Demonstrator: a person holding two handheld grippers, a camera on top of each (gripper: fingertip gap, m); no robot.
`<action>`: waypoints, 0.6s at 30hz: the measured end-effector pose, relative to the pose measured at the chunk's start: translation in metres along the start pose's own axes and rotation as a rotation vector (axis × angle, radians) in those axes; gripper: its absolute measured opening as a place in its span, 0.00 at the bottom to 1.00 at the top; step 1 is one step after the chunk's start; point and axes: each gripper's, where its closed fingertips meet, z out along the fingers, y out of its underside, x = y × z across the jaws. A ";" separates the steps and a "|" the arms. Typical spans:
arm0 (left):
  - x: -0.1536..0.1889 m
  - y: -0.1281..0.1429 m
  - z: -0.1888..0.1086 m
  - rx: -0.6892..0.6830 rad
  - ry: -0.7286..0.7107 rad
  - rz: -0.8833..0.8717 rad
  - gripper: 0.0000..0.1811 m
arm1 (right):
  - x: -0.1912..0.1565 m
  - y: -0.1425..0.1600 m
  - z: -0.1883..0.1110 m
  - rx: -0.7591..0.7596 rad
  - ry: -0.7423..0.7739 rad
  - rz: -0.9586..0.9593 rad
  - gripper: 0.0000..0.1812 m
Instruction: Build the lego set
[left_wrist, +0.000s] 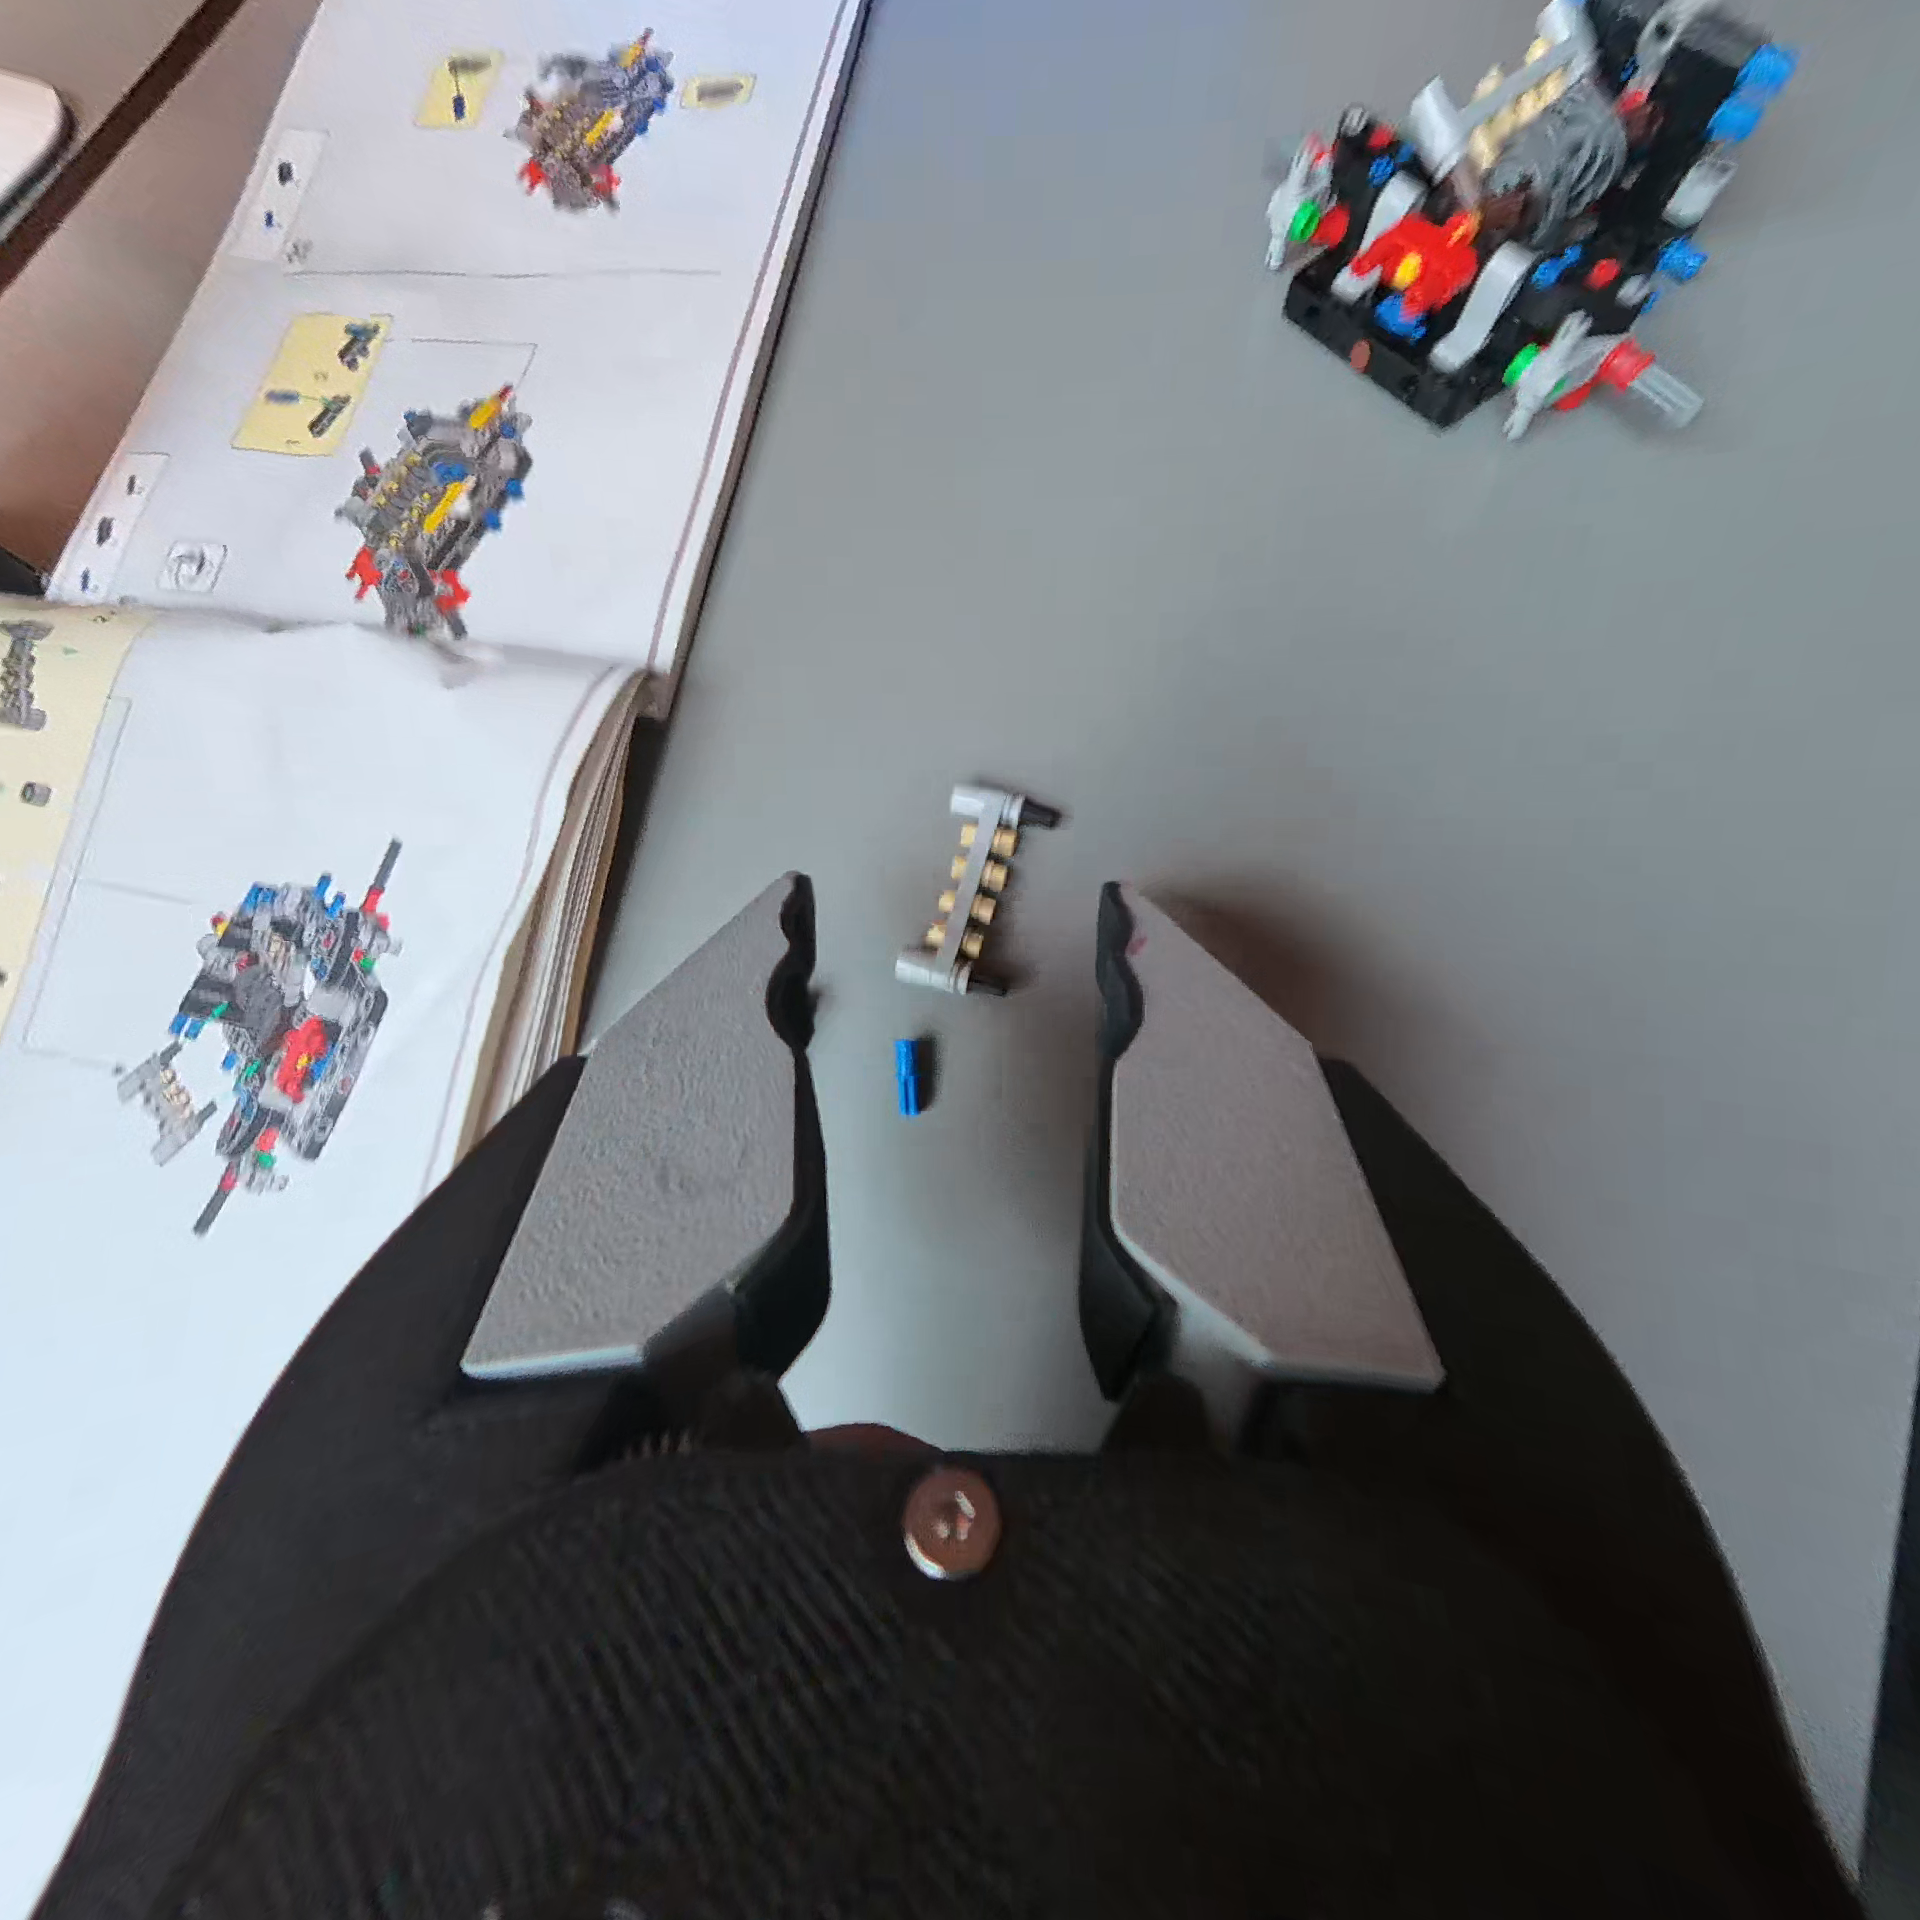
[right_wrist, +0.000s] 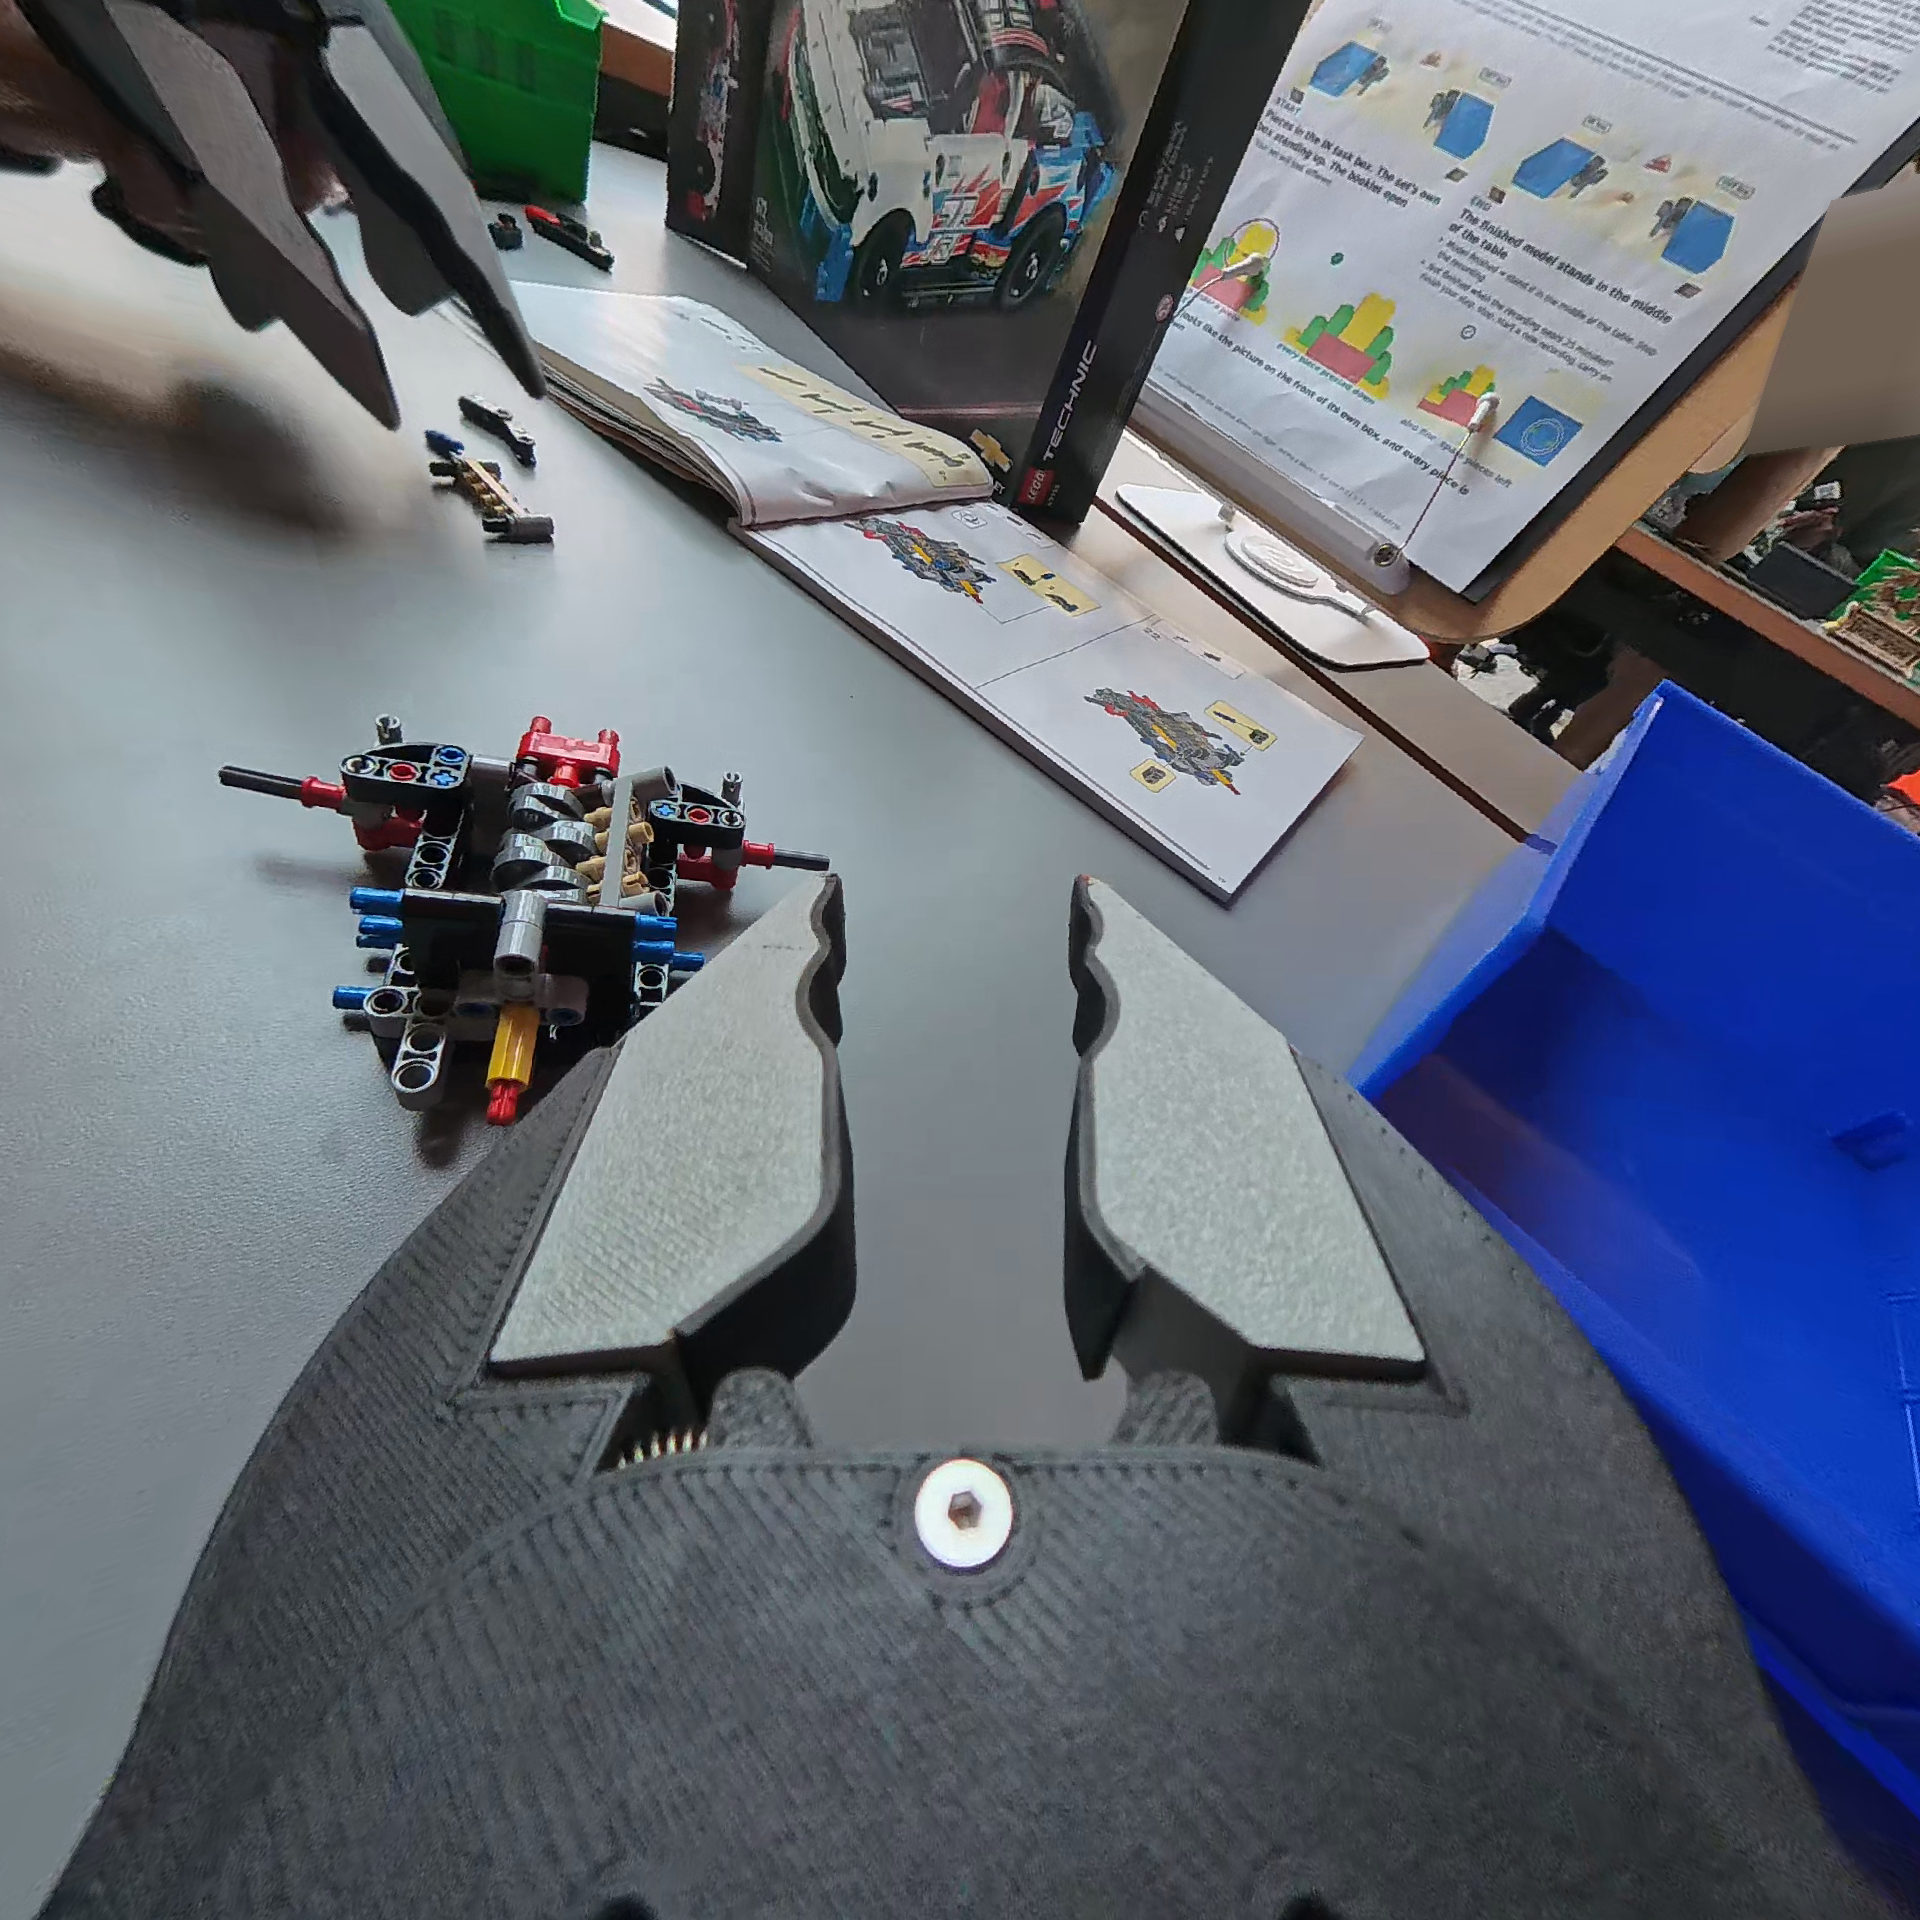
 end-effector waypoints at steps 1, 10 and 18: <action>0.005 -0.011 0.000 0.041 0.038 -0.004 0.28 | 0.000 0.000 0.000 -0.001 0.000 0.002 0.22; 0.070 -0.093 0.045 0.291 0.263 0.205 0.30 | 0.003 -0.016 0.015 0.083 -0.064 0.047 0.20; 0.097 -0.108 0.060 0.391 0.398 0.206 0.25 | 0.010 -0.052 0.099 0.192 -0.271 0.078 0.18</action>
